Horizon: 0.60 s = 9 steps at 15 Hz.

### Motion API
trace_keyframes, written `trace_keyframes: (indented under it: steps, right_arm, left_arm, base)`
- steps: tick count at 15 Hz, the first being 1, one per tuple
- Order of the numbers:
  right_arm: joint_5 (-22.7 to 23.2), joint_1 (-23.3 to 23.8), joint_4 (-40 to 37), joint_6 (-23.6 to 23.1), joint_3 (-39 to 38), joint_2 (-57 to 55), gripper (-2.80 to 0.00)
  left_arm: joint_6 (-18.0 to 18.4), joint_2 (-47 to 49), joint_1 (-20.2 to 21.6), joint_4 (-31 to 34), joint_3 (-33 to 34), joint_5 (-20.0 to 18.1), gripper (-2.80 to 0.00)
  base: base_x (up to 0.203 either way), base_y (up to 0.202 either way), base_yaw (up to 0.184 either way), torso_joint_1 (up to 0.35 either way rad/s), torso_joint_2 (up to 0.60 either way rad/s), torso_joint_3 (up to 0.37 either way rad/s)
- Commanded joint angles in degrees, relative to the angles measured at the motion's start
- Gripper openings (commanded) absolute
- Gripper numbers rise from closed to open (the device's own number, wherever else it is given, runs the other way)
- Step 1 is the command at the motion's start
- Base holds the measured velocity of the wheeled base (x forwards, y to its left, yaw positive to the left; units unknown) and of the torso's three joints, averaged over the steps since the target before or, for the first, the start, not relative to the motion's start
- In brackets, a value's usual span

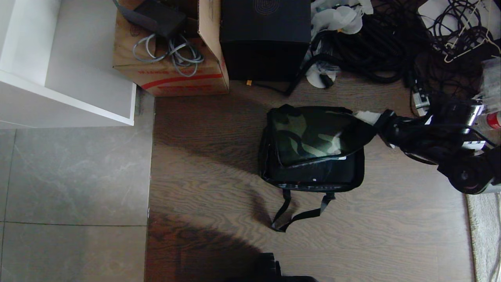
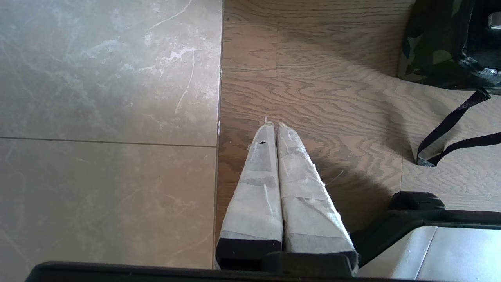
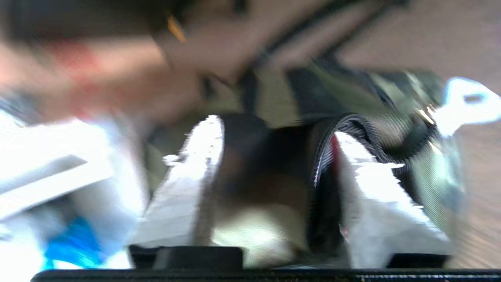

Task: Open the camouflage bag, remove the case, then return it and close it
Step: Open the top of the storage box

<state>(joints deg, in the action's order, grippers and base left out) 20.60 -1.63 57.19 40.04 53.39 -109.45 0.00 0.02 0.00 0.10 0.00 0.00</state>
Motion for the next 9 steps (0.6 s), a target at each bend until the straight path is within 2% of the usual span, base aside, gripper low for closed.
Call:
trace_keyframes:
  steps: [1,2,6,9]
  right_arm:
    - [0.1,0.0,2.1,6.6,2.3,0.2,0.0]
    - [0.1,0.0,2.9,9.3,3.5,0.1,0.0]
    - [0.0,0.1,2.6,13.1,6.7,0.1,0.0]
    - [0.3,0.8,3.2,13.2,8.0,-0.3,0.0]
  left_arm:
    - [0.0,0.0,0.0,0.0,0.0,0.0,-2.8]
    - [0.0,0.0,0.0,0.0,0.0,0.0,-2.8]
    - [0.0,0.0,0.0,0.0,0.0,0.0,-2.8]
    - [0.0,0.0,0.0,0.0,0.0,0.0,-2.8]
  base:
    - [0.0,0.0,0.0,0.0,0.0,0.0]
    - [0.0,0.0,0.0,0.0,0.0,0.0]
    - [0.0,0.0,0.0,0.0,0.0,0.0]
    - [0.0,0.0,0.0,0.0,0.0,0.0]
